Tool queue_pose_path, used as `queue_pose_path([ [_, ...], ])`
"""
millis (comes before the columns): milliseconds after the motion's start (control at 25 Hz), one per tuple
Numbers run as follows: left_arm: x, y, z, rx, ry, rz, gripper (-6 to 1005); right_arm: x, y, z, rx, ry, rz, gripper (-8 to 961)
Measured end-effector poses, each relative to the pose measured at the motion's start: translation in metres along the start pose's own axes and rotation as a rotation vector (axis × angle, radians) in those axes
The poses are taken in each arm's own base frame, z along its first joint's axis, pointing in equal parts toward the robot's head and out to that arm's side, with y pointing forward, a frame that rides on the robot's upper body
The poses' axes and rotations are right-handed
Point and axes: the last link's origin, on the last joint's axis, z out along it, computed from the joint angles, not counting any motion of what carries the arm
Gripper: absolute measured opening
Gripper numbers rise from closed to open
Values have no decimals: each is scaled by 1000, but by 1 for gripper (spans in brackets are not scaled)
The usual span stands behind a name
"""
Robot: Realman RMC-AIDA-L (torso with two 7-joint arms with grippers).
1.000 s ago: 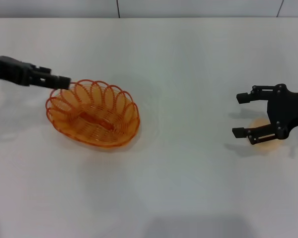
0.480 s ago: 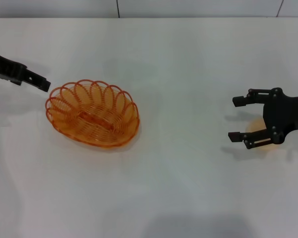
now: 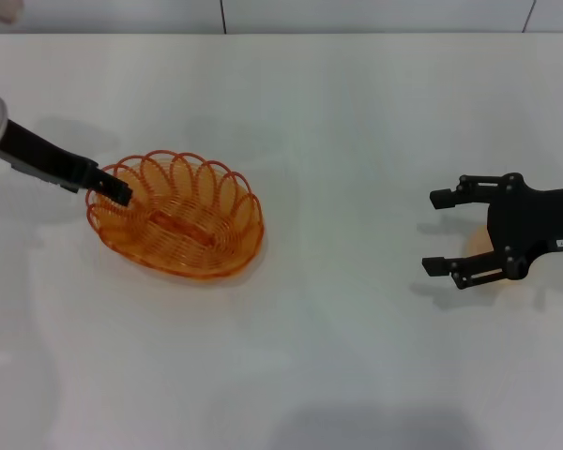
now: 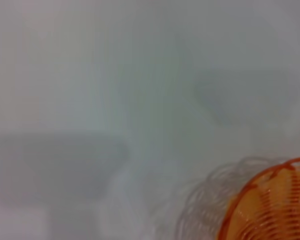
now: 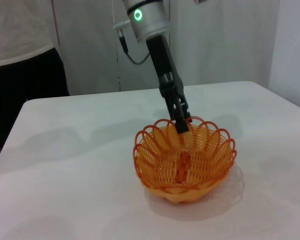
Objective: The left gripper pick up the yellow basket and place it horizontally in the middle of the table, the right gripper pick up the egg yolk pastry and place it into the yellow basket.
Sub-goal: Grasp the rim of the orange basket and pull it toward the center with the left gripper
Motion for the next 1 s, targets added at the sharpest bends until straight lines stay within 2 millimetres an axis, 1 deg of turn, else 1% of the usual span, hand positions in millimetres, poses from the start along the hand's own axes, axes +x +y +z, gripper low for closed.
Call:
queue_pose_path([
  [160, -2, 1, 6, 0, 0, -3, 751, 1, 0, 0, -1, 8, 1, 881],
  [560, -3, -1, 8, 22, 1, 3, 733, 2, 2, 2, -4, 12, 3, 881],
  [800, -1, -2, 9, 32, 15, 7, 513, 2, 1, 2, -3, 12, 7, 880],
  [1000, -1, -2, 9, 35, 19, 5, 293, 4, 3, 2, -3, 11, 13, 880],
])
